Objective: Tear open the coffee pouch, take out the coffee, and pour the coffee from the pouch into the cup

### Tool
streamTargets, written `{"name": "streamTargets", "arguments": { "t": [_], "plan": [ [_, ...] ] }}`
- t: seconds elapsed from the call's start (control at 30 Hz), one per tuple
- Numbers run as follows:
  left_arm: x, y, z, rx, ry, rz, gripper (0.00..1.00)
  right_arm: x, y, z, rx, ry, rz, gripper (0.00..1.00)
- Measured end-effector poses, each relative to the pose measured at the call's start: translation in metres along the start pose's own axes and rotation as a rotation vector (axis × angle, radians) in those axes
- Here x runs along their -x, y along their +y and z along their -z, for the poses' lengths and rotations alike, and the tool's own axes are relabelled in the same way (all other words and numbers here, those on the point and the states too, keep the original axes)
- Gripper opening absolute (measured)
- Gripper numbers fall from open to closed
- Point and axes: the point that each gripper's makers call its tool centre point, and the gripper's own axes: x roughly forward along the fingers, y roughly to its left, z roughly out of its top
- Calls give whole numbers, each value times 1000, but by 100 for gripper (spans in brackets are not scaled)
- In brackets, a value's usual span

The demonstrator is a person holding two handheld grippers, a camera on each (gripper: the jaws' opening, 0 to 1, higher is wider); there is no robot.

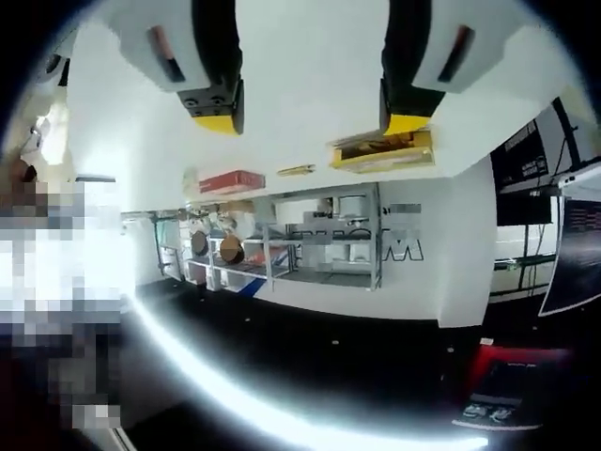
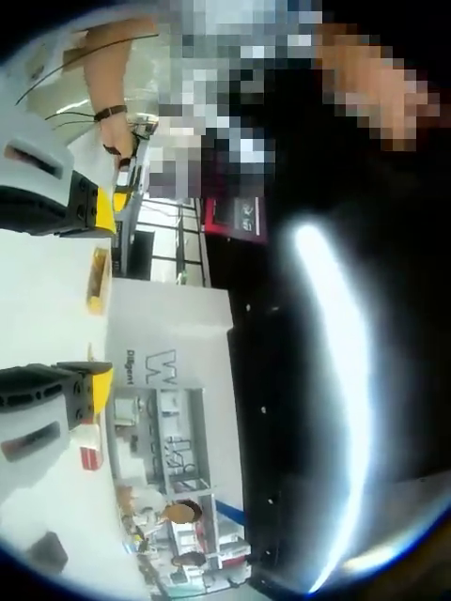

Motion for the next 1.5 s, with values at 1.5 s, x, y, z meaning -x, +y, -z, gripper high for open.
{"name": "streamTargets", "arguments": {
  "t": [1.5],
  "plan": [
    [-72, 75, 43, 30, 182, -75, 60, 0, 3, -2, -11, -12, -8, 53]
  ]
}}
